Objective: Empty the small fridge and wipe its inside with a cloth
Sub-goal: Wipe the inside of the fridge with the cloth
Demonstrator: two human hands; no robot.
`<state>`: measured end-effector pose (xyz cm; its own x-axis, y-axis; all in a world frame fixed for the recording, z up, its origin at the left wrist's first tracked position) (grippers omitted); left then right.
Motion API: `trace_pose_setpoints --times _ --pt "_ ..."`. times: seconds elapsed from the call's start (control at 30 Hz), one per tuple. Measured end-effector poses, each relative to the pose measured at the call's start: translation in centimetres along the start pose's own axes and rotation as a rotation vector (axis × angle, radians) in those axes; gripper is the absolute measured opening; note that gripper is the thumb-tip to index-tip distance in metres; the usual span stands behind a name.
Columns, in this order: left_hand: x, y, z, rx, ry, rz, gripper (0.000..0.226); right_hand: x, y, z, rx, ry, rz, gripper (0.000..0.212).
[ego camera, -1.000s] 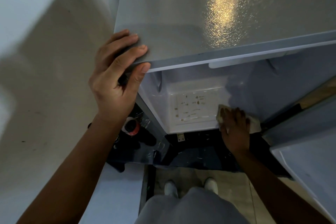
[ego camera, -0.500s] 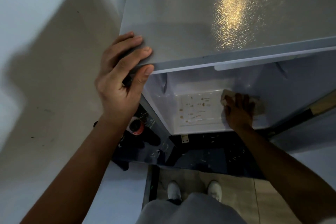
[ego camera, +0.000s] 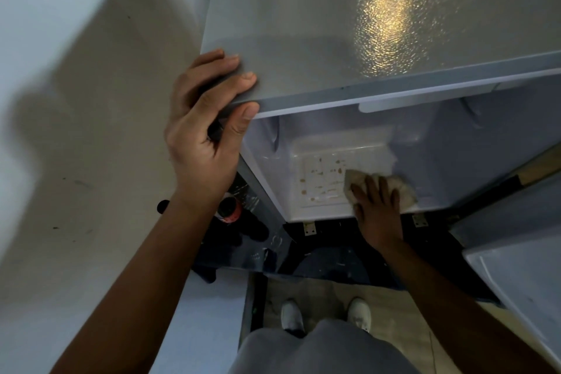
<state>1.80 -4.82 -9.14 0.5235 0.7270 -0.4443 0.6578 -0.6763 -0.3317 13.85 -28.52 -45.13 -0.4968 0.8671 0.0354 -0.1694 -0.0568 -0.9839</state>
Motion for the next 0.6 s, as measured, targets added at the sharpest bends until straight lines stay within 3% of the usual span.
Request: trace_pose_setpoints --times 0.17,0.43,0.6 --pt "0.2 0.0 0.0 -0.001 0.019 0.009 0.025 -1.0 0.5 2.5 -0.083 -0.043 -0.020 0.056" --pt "0.3 0.2 -0.1 0.002 0.007 0.028 0.027 -1.6 -1.0 -4.8 0.079 0.007 0.101 0.055" --pt "0.2 0.2 -0.1 -0.007 -0.016 0.034 0.028 1.5 -3.0 -8.4 0.142 -0.029 0.059 0.054"
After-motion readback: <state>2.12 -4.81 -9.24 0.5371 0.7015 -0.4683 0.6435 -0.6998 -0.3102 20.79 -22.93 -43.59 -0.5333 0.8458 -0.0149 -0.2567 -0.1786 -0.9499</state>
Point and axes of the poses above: each hand's wrist, its own z-axis away from the middle knuckle, its own y-axis out of the palm, x = y × z, the point moved 6 cm from there along -z, towards the middle knuckle, and after that the axes turned 13 degrees about z, right-handed, at the moved point
